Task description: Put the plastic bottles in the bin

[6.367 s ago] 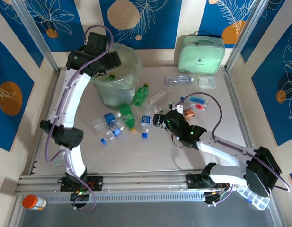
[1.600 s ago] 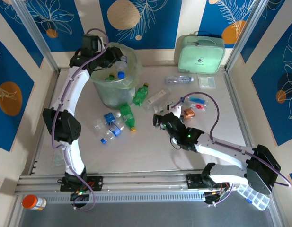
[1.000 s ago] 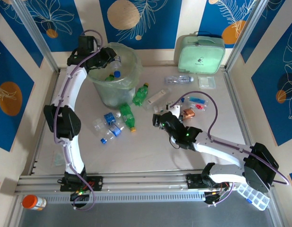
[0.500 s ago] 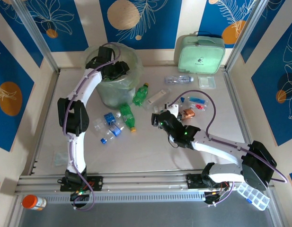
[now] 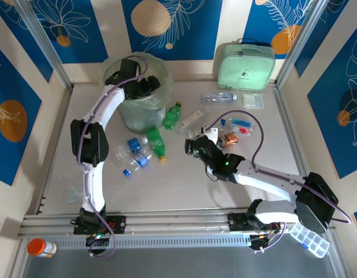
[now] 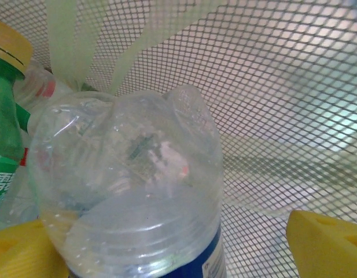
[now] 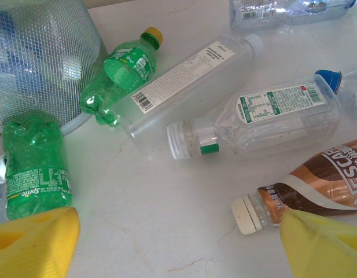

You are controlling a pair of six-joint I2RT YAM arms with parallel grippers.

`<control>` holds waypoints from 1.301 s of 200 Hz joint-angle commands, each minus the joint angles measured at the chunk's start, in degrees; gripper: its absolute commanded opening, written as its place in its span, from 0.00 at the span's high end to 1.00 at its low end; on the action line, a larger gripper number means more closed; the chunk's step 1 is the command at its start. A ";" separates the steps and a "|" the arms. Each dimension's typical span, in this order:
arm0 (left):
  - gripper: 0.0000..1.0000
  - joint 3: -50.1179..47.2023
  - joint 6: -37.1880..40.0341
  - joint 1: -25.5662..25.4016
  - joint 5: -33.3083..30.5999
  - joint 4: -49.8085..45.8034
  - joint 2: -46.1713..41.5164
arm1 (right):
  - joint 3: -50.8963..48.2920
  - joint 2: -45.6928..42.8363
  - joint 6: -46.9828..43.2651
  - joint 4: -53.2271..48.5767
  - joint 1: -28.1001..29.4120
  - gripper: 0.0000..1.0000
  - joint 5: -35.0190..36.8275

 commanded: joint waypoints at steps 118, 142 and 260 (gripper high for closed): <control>0.09 -22.04 12.13 -11.24 -11.59 -2.66 -42.21 | 0.12 -2.61 -1.26 0.72 0.70 0.10 2.19; 0.09 -32.12 13.51 -16.23 -15.22 -3.03 -50.69 | -0.16 -2.67 -1.77 1.38 0.80 0.10 1.30; 0.08 -77.25 7.44 -20.52 -27.38 3.62 -84.36 | 0.80 -0.94 -4.17 1.98 1.69 0.10 -1.42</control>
